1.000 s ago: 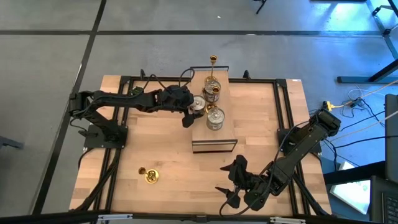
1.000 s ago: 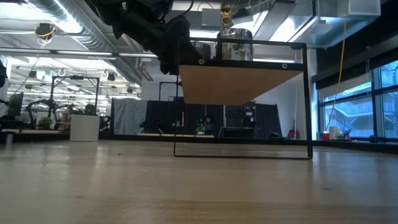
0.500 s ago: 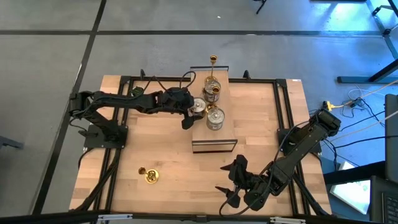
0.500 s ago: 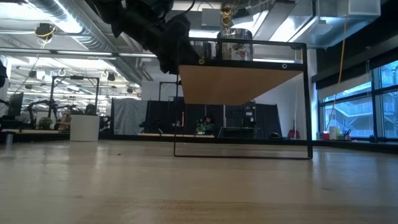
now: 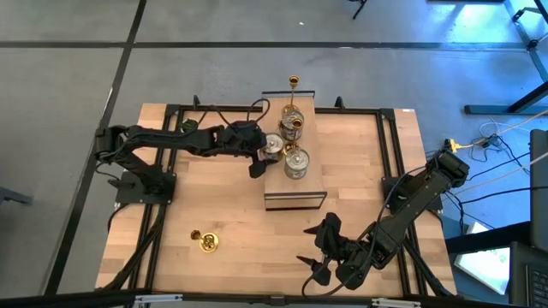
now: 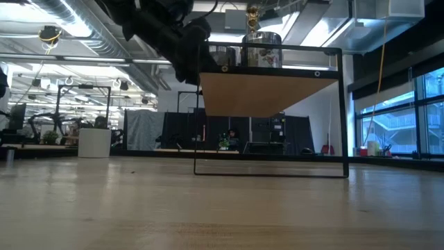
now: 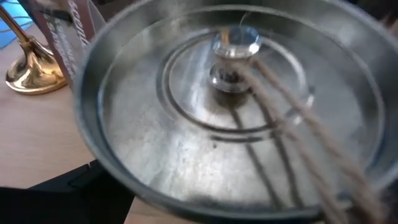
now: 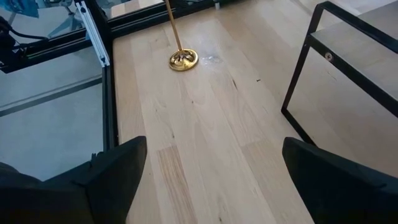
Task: Pick & Place candle stick holders
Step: Put the silver scented candle on the shelf
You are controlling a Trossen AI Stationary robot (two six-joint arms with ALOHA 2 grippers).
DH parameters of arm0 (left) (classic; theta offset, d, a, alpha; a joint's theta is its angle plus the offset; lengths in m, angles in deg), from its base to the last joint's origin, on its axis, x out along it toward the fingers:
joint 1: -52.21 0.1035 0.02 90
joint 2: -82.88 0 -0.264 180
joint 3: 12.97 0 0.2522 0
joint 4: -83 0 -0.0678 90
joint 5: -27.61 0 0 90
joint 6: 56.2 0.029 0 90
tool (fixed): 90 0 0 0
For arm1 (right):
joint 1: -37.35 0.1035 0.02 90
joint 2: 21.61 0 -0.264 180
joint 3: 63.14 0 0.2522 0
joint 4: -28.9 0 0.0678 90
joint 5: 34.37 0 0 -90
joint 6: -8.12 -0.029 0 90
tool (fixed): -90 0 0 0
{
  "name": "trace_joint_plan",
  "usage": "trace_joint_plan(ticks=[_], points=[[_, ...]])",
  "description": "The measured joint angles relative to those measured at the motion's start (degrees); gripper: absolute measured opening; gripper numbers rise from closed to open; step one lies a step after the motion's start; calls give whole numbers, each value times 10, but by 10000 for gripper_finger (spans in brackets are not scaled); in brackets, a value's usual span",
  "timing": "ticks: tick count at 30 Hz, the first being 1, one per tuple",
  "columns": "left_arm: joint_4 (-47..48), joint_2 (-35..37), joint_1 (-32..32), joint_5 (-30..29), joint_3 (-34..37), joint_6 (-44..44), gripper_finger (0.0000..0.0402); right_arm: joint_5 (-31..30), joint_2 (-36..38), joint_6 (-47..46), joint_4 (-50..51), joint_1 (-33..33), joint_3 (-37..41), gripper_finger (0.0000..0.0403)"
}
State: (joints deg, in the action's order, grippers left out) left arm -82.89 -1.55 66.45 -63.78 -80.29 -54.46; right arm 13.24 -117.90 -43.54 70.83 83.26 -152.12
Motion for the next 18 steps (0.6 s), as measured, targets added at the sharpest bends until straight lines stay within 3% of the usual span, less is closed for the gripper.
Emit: trace_joint_plan(ticks=[18], points=[[85, 31, 2, 14, -1, -1, 400, -14, 0, 0, 9, 0, 0, 378]])
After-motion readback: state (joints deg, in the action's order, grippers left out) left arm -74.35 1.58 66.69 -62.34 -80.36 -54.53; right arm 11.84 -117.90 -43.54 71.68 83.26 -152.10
